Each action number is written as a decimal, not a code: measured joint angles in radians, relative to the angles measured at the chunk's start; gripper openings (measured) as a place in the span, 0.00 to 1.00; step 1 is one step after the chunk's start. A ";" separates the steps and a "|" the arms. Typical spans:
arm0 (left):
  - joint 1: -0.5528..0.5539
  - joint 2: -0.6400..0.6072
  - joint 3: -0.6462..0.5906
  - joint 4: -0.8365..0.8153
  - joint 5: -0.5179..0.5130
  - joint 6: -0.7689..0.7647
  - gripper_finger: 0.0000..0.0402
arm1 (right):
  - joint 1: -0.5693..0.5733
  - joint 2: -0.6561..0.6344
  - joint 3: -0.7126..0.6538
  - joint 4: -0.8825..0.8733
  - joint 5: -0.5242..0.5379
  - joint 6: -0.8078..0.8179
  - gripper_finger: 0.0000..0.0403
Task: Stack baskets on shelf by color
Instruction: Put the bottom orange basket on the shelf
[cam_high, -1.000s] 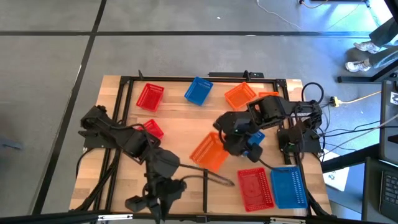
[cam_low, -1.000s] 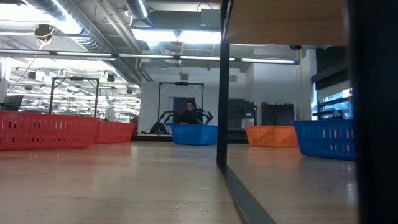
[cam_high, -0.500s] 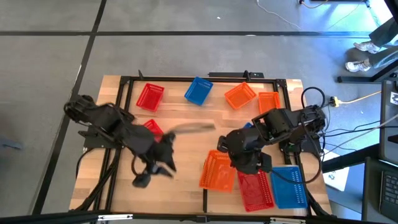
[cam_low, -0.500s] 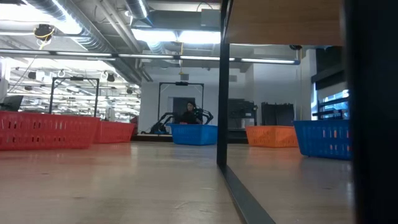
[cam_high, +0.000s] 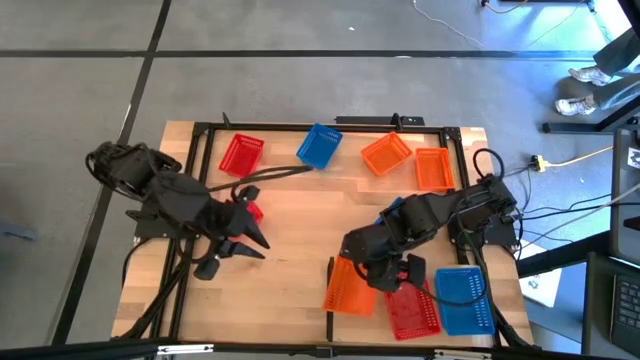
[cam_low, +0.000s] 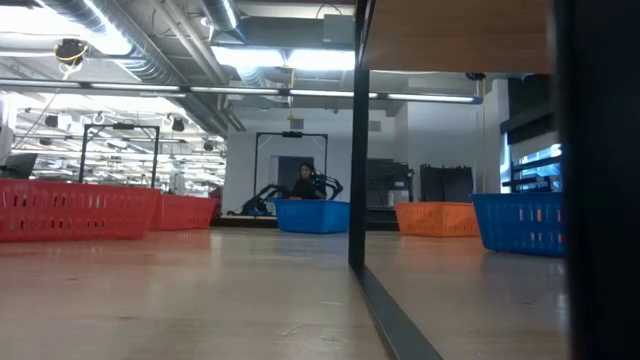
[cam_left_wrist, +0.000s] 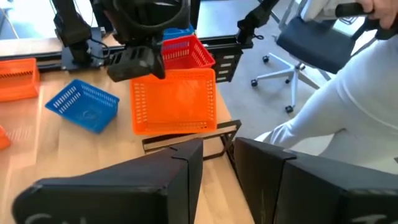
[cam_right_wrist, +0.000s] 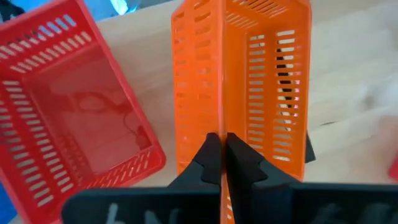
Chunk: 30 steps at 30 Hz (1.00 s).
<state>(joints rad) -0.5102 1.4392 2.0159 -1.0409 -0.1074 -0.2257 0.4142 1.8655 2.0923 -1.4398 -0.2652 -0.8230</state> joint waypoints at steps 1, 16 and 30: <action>0.000 -0.001 0.000 0.000 0.000 0.004 0.21 | 0.001 -0.001 -0.004 0.011 0.000 0.002 0.00; 0.002 0.000 0.000 -0.006 -0.003 0.052 0.21 | 0.008 -0.001 -0.007 0.036 -0.098 0.033 0.09; 0.002 0.000 0.000 -0.006 -0.010 0.045 0.21 | 0.004 -0.001 0.009 0.033 -0.047 0.041 0.10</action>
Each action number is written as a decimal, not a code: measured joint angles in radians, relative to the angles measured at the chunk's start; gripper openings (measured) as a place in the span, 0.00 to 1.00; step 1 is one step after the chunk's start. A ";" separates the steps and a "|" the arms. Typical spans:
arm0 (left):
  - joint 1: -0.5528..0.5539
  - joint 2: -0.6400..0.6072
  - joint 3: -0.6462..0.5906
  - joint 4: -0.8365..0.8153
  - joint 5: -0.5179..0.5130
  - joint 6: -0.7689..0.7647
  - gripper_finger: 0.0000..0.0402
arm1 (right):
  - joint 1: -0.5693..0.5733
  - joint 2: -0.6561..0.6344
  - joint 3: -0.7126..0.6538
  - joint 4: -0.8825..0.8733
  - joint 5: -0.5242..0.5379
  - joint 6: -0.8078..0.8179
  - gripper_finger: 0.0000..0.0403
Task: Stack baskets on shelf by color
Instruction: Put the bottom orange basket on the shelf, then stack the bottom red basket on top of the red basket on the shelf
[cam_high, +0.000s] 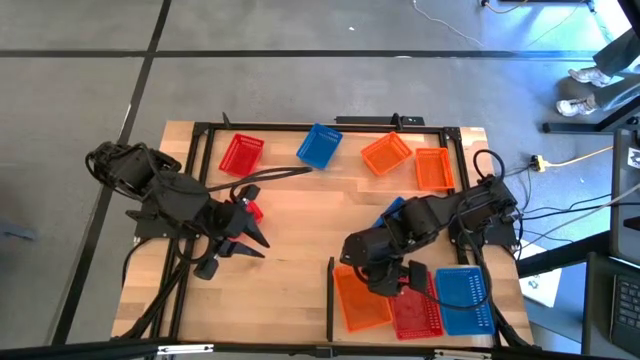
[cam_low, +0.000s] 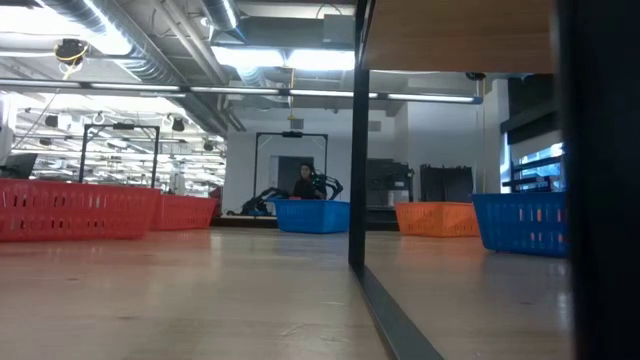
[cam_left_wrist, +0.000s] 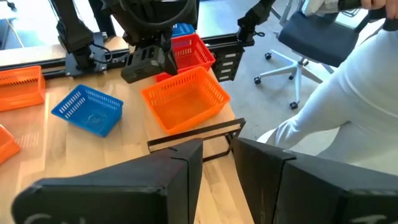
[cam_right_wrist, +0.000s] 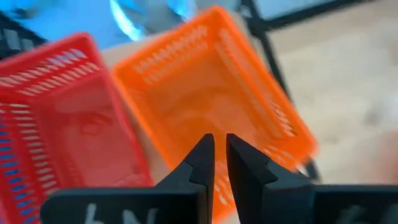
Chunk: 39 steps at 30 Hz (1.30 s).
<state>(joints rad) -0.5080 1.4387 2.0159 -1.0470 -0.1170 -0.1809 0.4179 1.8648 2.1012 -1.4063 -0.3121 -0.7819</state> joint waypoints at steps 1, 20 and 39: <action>0.000 0.000 0.000 0.000 -0.008 0.000 0.21 | 0.000 0.000 0.012 -0.001 0.034 0.020 0.10; 0.066 0.001 0.000 -0.492 -0.352 -0.445 0.21 | -0.120 -0.135 0.225 -0.058 0.409 0.697 0.00; 0.265 -0.005 -0.064 -0.524 -0.332 -0.333 0.21 | -0.258 -0.398 -0.004 -0.161 0.747 1.276 0.00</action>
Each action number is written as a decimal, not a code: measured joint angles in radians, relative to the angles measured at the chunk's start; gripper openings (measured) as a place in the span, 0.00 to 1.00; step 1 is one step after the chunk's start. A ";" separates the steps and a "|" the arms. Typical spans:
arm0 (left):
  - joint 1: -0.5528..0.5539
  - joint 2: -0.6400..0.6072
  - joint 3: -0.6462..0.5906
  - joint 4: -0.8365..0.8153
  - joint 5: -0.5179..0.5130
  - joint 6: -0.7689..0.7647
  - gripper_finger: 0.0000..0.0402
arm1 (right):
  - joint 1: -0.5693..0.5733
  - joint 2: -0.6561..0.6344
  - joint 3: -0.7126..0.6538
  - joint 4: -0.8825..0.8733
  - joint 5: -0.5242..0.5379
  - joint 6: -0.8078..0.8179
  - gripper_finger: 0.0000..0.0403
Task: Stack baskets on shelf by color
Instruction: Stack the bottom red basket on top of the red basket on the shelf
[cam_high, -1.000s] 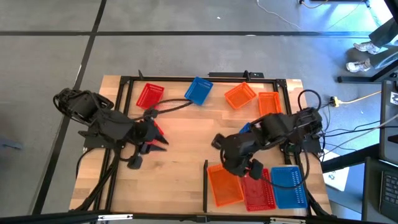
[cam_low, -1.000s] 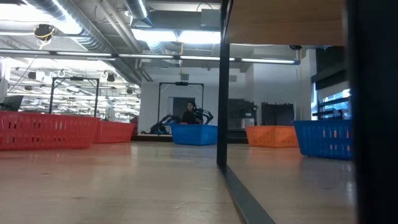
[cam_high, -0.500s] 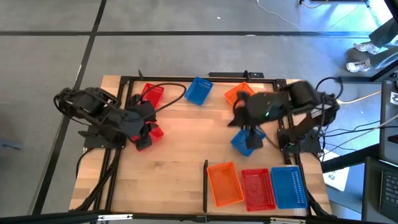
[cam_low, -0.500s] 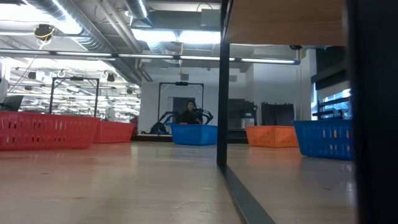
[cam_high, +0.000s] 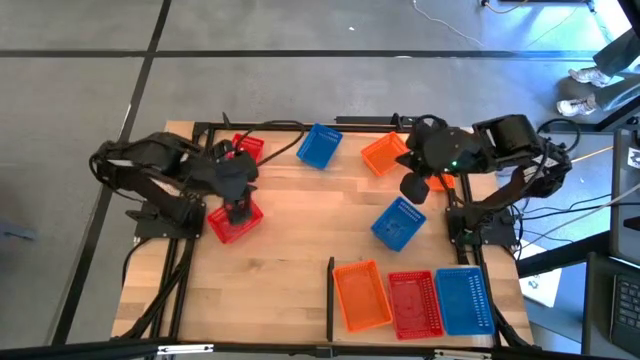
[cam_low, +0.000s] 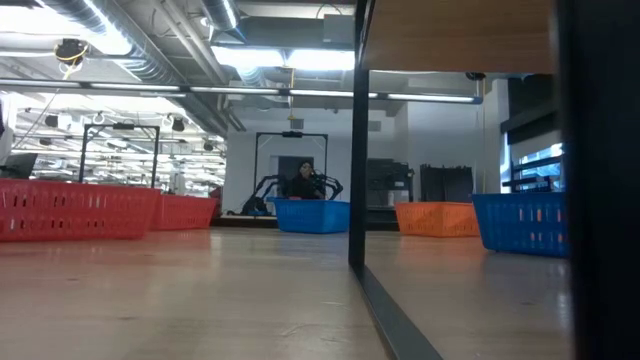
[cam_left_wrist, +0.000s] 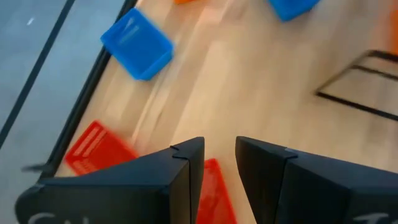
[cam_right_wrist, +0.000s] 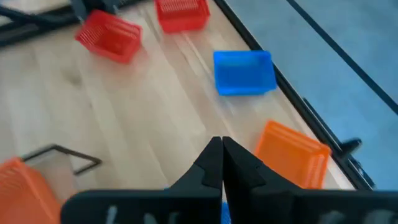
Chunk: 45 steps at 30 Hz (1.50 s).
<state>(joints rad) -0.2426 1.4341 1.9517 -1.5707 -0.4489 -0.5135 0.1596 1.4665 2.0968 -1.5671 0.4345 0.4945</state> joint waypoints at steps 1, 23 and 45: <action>0.024 -0.010 -0.023 0.000 0.006 0.000 0.21 | 0.000 -0.017 -0.035 0.002 0.002 0.005 0.00; 0.354 -0.082 -0.730 0.375 0.547 -0.161 0.21 | 0.058 -0.410 -0.839 0.173 -0.064 0.386 0.00; 0.351 -0.081 -1.065 0.682 0.529 -0.239 0.21 | 0.058 -0.423 -0.896 0.266 -0.097 0.335 0.00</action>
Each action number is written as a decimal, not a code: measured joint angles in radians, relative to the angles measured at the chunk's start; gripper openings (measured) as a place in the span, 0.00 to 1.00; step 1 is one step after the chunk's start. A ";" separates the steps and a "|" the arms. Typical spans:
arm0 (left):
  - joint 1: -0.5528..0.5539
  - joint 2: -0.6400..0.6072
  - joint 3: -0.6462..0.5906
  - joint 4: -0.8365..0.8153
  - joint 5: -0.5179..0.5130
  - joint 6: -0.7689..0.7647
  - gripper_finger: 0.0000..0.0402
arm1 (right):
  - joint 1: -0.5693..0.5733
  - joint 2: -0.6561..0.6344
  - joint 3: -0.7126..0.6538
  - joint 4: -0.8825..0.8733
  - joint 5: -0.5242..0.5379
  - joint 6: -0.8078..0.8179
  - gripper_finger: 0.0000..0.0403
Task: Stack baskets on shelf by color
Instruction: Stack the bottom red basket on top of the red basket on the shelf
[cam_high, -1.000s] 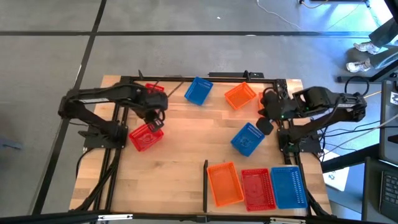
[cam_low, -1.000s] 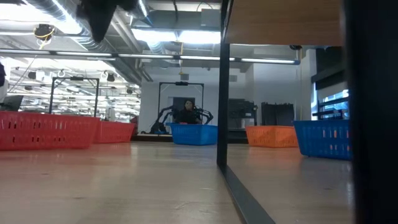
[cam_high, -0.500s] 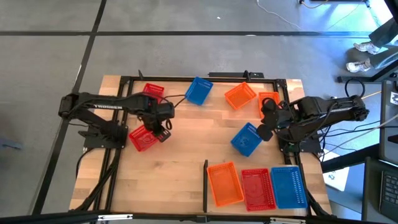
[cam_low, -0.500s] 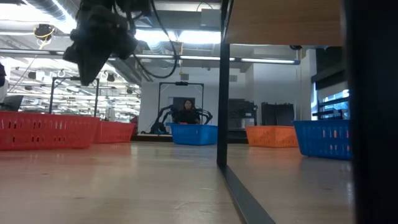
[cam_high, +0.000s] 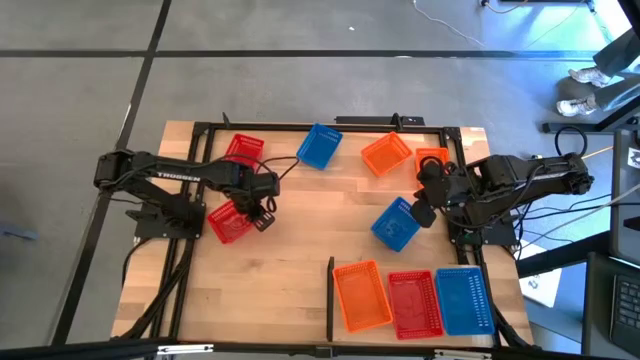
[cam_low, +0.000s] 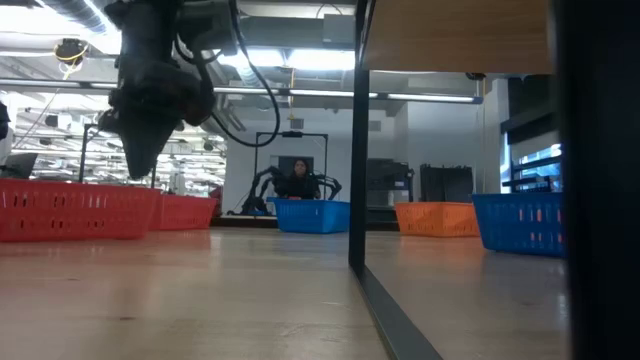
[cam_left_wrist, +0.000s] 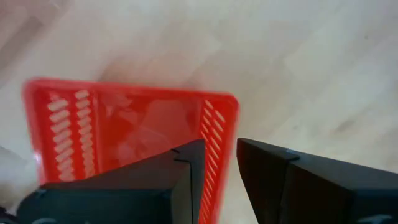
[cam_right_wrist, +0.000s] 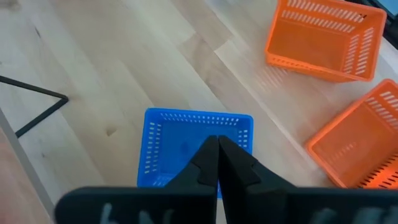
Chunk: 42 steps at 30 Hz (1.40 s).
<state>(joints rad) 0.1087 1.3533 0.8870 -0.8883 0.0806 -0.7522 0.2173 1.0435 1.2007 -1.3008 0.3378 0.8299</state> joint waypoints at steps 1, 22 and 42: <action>-0.002 0.000 -0.004 0.005 -0.006 0.001 0.21 | 0.000 0.000 0.000 0.005 0.000 -0.001 0.00; -0.025 0.002 -0.016 0.047 -0.002 -0.004 0.21 | 0.000 0.000 0.000 0.004 0.000 -0.001 0.00; -0.046 0.177 -0.017 0.077 -0.099 0.057 0.17 | 0.000 0.000 0.001 0.003 0.000 -0.016 0.00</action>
<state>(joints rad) 0.0631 1.5306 0.8703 -0.8113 -0.0184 -0.6949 0.2173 1.0439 1.2015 -1.2980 0.3378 0.8142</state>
